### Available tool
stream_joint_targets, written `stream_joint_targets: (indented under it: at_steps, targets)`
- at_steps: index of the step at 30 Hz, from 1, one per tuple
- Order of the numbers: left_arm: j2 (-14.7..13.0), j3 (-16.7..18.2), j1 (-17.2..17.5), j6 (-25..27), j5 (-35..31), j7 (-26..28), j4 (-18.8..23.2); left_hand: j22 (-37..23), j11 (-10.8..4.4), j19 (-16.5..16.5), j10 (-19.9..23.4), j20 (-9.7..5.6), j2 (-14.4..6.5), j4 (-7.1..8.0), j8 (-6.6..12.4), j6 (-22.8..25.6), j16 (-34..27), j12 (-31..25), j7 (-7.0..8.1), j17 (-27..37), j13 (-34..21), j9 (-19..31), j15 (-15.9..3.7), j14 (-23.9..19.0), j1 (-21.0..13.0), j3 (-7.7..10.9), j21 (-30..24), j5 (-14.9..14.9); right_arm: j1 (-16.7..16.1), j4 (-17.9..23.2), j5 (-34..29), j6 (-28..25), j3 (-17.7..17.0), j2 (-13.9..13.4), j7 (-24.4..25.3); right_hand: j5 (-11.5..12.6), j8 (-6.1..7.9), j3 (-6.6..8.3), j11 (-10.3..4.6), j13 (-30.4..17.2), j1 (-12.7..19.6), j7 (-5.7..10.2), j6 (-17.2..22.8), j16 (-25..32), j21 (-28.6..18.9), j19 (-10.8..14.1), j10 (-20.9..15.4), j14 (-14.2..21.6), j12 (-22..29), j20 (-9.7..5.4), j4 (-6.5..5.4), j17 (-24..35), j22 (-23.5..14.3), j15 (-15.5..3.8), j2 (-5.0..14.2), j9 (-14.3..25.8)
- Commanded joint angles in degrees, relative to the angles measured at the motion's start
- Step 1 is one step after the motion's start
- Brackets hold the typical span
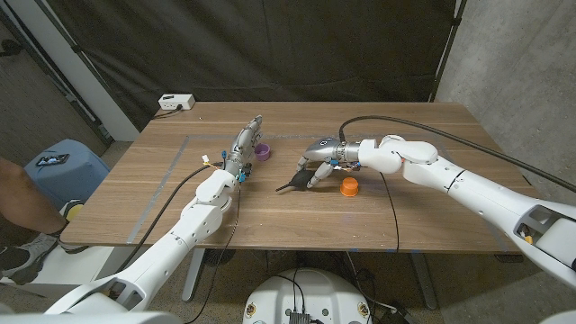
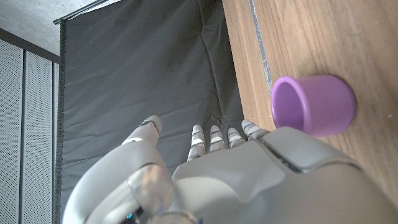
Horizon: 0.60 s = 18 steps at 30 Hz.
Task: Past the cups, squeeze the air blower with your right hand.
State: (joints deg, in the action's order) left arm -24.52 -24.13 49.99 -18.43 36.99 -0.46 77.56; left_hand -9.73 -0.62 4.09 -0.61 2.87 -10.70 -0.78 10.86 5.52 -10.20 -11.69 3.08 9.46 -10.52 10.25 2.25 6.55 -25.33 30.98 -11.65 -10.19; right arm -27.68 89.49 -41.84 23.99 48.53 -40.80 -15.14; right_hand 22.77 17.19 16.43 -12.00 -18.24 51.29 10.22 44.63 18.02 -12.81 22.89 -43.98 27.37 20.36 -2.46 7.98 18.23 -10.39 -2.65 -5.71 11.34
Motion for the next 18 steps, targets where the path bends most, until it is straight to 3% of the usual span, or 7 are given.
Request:
stream_joint_targets:
  at_steps: [1,18]
  targets:
    - [0.17,0.10,0.01,-0.36,0.02,-0.04,-0.06,-0.33,-0.02,-0.38,0.20,-0.01,0.10,-0.06,-0.14,0.50,0.06,-0.16,-0.11,0.10,-0.16,0.25,-0.23,-0.07,0.47,0.47,0.18,-0.14,-0.56,0.90,1.95,-0.67,-1.29,-0.38,-0.17,0.16,0.18,-0.06,0.27,-0.20,0.46,-0.13,0.30,0.22,-0.30,0.63,-0.13,0.31,0.01,-0.65,-0.01,0.26,-0.21,-9.67,0.05,0.10]
    - [-0.25,0.44,0.62,-1.22,-0.58,0.62,1.18,-0.33,-0.14,-0.38,0.21,-0.06,0.18,-0.12,-0.17,0.51,0.11,-0.13,-0.10,0.10,-0.16,0.25,-0.25,0.07,0.57,0.52,0.24,-0.13,-1.06,1.49,4.07,-1.58,-2.82,-0.67,0.44,-0.04,-0.09,-0.42,0.79,-0.32,0.36,-0.31,0.12,0.19,-0.22,0.69,-0.22,0.35,-0.02,-0.98,-0.18,0.55,-0.21,-9.57,0.14,0.09]
